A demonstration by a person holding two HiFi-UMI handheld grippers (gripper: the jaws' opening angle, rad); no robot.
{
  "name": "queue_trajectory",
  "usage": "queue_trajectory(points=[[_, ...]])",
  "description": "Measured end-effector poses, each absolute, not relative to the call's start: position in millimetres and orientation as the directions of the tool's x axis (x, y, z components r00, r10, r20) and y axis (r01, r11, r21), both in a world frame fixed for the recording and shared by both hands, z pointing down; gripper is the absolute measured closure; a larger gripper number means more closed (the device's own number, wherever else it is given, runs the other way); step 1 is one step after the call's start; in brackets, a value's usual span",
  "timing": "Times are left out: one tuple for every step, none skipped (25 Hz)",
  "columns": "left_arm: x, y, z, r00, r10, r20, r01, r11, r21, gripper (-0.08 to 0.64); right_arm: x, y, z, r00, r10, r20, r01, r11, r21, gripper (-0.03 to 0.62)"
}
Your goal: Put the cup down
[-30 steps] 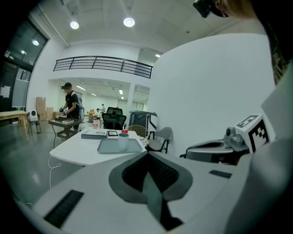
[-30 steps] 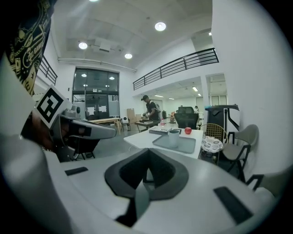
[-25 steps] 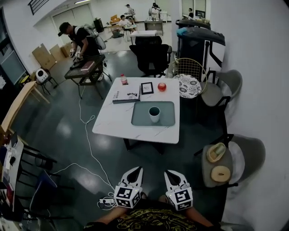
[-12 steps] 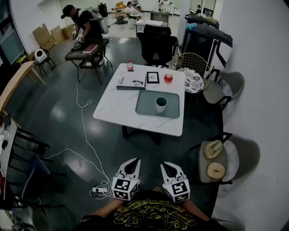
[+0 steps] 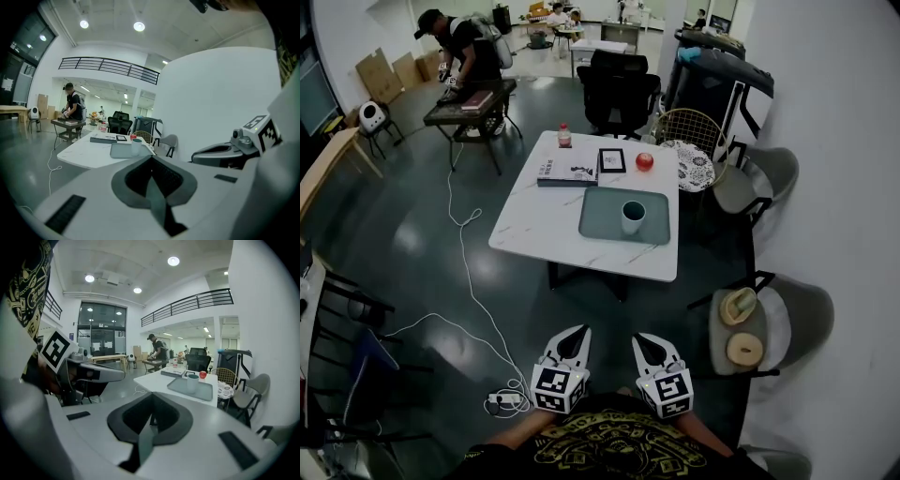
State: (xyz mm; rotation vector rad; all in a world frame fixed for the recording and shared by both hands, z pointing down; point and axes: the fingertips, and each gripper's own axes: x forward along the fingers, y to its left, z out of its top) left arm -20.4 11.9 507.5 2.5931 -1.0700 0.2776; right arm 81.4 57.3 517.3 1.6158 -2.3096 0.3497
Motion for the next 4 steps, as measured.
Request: queue_trajectory(points=[[-22.8,11.1,507.3,0.704,-0.645,0.297,-0.708,-0.671,0.220,0.549,79.3,56.5,517.0,-0.318,-0.870,0.377,-0.942,0.334,-0.024,0.588],[-25.3,10.3,506.9,0.707,-0.642,0.297,-0.705,-0.674,0.220,0.549,77.1,55.6,517.1,-0.314,-0.872,0.374,-0.943,0.331,-0.021,0.588],[-27.9,9.7,506.4,0.710,-0.638,0.297,-0.701,-0.678,0.221,0.549,74.8,54.7,517.4,-0.311,-0.875,0.371,-0.945,0.328,-0.018,0.588],[-30.5,9.0,505.8,0.714,-0.635,0.296,-0.698,-0.681,0.222,0.549,72.5,53.9,517.8,-0.307,-0.877,0.369,-0.946,0.325,-0.015,0.588]])
